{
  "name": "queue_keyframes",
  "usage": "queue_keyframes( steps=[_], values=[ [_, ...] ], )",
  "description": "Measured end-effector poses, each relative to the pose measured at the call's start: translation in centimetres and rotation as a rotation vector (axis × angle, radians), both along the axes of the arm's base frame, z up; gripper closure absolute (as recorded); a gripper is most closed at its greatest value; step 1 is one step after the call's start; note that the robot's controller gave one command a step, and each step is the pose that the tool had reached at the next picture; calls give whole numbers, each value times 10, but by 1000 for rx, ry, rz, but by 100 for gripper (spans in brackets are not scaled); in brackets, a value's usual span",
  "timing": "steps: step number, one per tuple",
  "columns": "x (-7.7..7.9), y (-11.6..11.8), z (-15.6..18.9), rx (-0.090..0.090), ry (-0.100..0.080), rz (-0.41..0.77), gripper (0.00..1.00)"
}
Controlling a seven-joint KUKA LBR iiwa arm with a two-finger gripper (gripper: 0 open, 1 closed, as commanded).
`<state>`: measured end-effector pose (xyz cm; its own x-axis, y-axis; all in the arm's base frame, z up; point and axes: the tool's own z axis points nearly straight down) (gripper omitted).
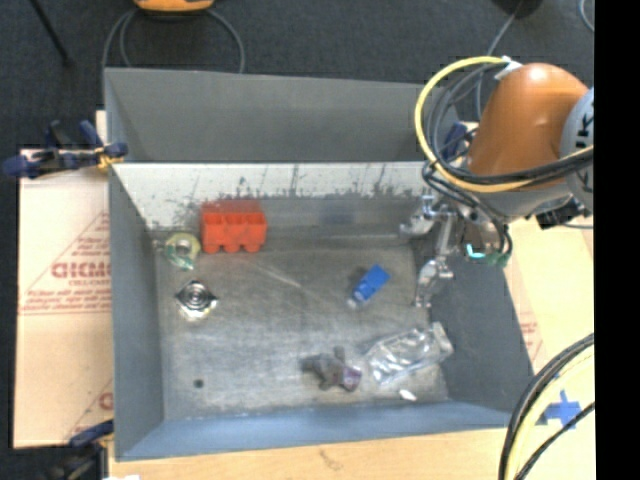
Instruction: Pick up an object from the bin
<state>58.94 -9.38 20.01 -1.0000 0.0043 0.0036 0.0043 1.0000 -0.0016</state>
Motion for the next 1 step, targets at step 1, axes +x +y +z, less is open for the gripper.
queue_keyframes(
  steps=[1],
  values=[
    [-7,20,-87,1,-16,278,0]
  ],
)
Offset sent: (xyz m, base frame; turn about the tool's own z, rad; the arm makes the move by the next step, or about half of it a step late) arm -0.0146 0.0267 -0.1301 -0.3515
